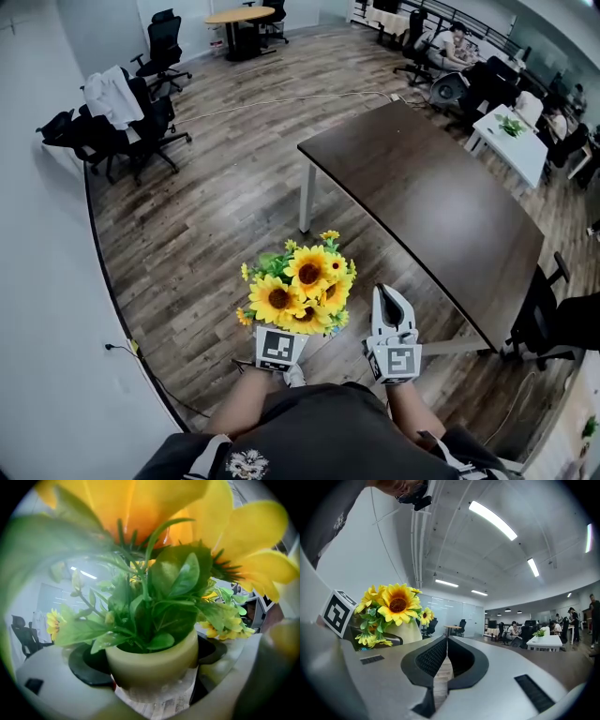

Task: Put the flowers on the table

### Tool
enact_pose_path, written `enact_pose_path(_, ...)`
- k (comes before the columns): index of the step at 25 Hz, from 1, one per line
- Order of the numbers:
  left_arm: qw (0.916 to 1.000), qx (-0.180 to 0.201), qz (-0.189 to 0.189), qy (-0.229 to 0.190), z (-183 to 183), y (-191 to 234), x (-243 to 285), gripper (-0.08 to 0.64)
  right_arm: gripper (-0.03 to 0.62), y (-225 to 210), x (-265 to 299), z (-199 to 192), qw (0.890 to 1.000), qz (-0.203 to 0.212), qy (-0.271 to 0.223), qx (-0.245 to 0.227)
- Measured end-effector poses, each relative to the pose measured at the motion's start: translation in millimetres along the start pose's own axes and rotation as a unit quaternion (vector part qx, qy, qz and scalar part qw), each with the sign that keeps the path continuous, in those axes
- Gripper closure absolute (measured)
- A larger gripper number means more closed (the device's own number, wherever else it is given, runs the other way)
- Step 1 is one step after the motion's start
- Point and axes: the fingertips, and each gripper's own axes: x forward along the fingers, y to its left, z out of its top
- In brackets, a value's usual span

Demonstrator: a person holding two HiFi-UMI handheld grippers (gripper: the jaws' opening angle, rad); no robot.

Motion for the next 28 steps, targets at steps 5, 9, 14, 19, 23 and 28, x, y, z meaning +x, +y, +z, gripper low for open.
enact_pose_path(5, 1.0, -0.003, -0.008, -0.002, -1.3, 13.3, 10.8, 0.025, 0.568, 3.7, 9.1, 2.1, 1.0, -0.006, 0.003, -0.009)
enact_pose_path(9, 0.9996, -0.017, -0.02, -0.004, -4.5, 15.3, 24.6, 0.025, 0.568, -5.1, 15.5, -2.3, 1.0, -0.014, 0.007, -0.009)
enact_pose_path(14, 0.9992, -0.02, -0.034, -0.007, -7.4, 12.2, 43.0, 0.024, 0.568, -20.9, 25.9, -11.2, 1.0, -0.021, 0.01, -0.003)
enact_pose_path(19, 0.999, -0.008, -0.043, -0.006, -10.6, 5.7, 67.5, 0.023, 0.568, -42.9, 41.7, -21.0, 1.0, -0.023, 0.006, 0.002)
enact_pose_path(23, 0.999, 0.006, -0.045, -0.006, -2.0, -3.3, 114.1, 0.025, 0.568, -81.9, 67.1, -20.9, 1.0, -0.013, 0.001, 0.0)
enact_pose_path(28, 0.9988, 0.0, -0.049, -0.009, -2.2, -8.4, 158.7, 0.025, 0.568, -118.6, 94.7, -29.2, 1.0, -0.008, 0.004, 0.002)
